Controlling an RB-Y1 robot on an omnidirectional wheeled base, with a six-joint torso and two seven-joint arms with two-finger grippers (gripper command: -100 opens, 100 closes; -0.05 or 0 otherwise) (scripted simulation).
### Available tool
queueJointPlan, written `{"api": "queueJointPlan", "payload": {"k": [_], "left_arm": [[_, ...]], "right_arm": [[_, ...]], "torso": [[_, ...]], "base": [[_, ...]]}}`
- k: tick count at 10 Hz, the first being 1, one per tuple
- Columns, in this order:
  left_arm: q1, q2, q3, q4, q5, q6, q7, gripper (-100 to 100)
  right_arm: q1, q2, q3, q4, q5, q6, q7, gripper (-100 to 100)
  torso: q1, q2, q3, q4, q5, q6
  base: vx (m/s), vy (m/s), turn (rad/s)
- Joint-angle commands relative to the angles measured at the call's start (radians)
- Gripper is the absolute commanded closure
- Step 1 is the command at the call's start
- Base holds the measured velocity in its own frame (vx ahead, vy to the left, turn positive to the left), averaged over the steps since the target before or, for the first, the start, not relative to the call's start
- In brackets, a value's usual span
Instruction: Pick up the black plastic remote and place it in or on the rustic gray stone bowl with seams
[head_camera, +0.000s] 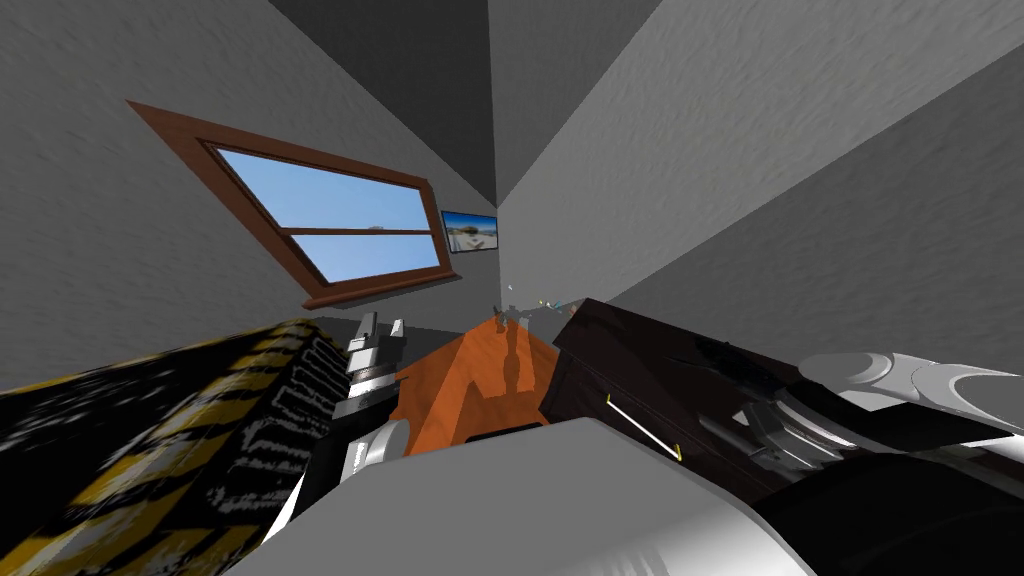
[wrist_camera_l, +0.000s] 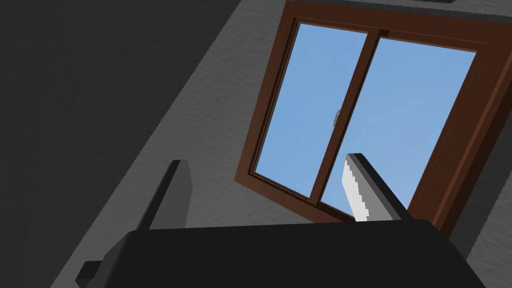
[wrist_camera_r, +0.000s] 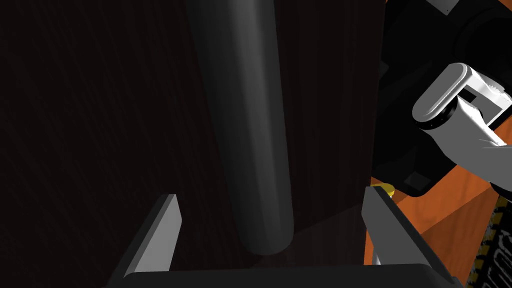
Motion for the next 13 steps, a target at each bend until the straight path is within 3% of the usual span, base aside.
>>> {"api": "queueJointPlan", "payload": {"k": [1, 2, 4, 5, 9, 10, 11, 13], "left_arm": [[0.0, 0.0, 0.0, 0.0, 0.0, 0.0, 0.0, 0], [0.0, 0.0, 0.0, 0.0, 0.0, 0.0, 0.0, 0], [0.0, 0.0, 0.0, 0.0, 0.0, 0.0, 0.0, 0], [0.0, 0.0, 0.0, 0.0, 0.0, 0.0, 0.0, 0], [0.0, 0.0, 0.0, 0.0, 0.0, 0.0, 0.0, 0], [0.0, 0.0, 0.0, 0.0, 0.0, 0.0, 0.0, 0], [0.0, 0.0, 0.0, 0.0, 0.0, 0.0, 0.0, 0], [0.0, 0.0, 0.0, 0.0, 0.0, 0.0, 0.0, 0]], "right_arm": [[0.0, 0.0, 0.0, 0.0, 0.0, 0.0, 0.0, 0], [0.006, 0.029, 0.0, 0.015, 0.005, 0.015, 0.0, -100], [0.006, 0.037, 0.0, 0.02, 0.008, 0.017, 0.0, -100], [0.006, 0.039, 0.0, 0.021, 0.009, 0.019, -0.001, 100], [0.006, 0.039, 0.0, 0.021, 0.009, 0.019, -0.001, 100], [0.006, 0.039, 0.0, 0.021, 0.009, 0.019, -0.001, 0], [-0.017, 0.008, 0.015, 0.03, 0.011, 0.021, 0.023, -100], [-0.031, -0.006, 0.028, 0.032, 0.012, 0.021, 0.038, -100]], "torso": [[0.0, 0.0, 0.0, 0.0, 0.0, 0.0], [0.002, 0.002, 0.001, 0.001, 0.0, -0.001], [0.003, 0.005, 0.003, 0.001, 0.0, -0.001], [0.003, 0.005, 0.003, 0.001, 0.0, -0.001], [0.002, 0.004, 0.002, 0.001, 0.0, -0.001], [0.002, 0.004, 0.002, 0.001, 0.0, -0.001], [0.002, 0.004, 0.002, 0.001, 0.0, -0.001], [0.002, 0.005, 0.003, 0.002, 0.001, -0.001]], "base": [[0.009, -0.013, -0.01], [-0.012, 0.007, 0.108], [-0.022, 0.011, 0.056], [0.0, 0.0, 0.0], [0.0, 0.0, 0.0], [0.0, 0.0, 0.0], [-0.029, -0.005, 0.079], [-0.035, -0.003, 0.047]]}}
